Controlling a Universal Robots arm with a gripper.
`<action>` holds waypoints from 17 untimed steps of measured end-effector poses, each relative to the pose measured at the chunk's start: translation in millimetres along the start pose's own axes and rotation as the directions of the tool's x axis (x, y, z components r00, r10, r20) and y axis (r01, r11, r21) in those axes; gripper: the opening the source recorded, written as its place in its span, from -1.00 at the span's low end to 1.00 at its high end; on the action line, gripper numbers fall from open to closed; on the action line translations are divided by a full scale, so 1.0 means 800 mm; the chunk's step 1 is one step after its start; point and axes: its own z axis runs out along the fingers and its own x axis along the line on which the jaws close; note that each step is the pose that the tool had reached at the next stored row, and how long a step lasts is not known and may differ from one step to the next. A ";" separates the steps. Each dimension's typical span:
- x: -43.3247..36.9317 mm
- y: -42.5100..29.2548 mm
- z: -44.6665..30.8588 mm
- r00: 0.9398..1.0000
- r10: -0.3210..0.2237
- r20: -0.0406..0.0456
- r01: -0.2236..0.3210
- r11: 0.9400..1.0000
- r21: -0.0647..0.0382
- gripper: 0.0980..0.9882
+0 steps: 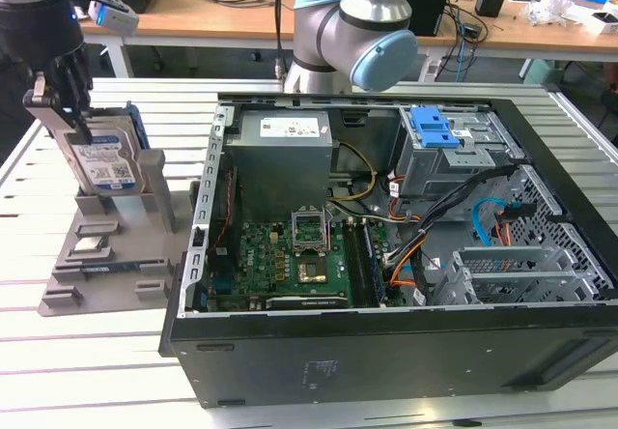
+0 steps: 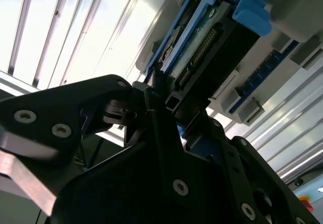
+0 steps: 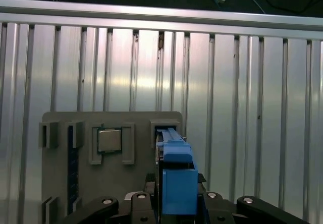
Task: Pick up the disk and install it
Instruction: 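Pick up the disk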
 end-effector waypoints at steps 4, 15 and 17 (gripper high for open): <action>-0.001 0.0003 -0.0109 1.000 0.000 0.000 0.000 1.000 0.000 -0.40; -0.003 0.0010 -0.0301 1.000 0.000 0.000 0.000 1.000 0.000 -0.40; -0.004 0.0012 -0.0342 1.000 0.000 0.000 0.000 1.000 0.000 -0.40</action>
